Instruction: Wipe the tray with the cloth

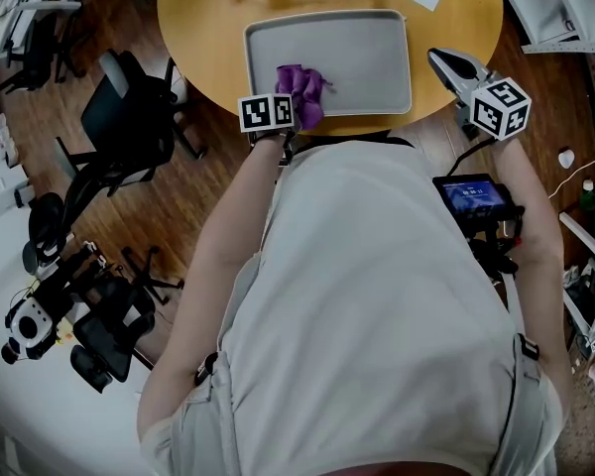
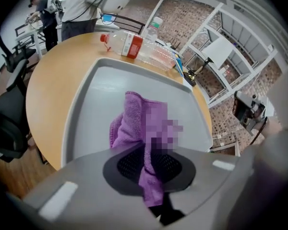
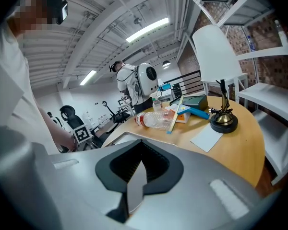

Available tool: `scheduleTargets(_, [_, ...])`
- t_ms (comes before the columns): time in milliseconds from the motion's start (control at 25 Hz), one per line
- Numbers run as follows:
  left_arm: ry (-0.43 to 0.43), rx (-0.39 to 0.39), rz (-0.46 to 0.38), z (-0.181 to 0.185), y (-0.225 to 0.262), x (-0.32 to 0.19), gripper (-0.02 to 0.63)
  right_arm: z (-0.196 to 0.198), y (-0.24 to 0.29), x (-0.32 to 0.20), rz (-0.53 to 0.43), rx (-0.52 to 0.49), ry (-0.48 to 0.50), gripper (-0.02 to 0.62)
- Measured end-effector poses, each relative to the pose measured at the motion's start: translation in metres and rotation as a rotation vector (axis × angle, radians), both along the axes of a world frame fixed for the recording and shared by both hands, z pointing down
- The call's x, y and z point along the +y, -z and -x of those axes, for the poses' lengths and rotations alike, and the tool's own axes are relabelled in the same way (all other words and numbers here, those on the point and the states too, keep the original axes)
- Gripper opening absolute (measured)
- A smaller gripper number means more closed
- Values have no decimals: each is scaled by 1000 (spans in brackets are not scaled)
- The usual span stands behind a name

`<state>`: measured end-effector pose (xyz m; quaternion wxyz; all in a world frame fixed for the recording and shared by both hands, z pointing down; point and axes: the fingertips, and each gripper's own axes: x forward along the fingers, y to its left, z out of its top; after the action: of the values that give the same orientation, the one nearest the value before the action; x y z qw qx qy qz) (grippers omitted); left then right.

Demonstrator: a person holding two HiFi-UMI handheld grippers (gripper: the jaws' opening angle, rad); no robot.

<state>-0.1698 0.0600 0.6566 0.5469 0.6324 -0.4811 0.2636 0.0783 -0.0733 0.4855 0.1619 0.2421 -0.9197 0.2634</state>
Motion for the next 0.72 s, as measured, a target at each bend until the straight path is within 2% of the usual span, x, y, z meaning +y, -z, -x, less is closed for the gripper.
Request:
scheduleTargets(200, [52,-13,4,32,-3,5,32,9,1,-3,-8,1,2,3])
scheduleTargets(440, [117,-63,2,66,-2,11,32,16,5,-2,-17,-2,1,3])
scheduleTargets(600, [88,-102,0,69,-3,9,32,16,5,-4,-17,2,-10,3])
scheduleTargets(720, [60,-98,1,66,0,14,32,14,8,2,-21,5,-20,3])
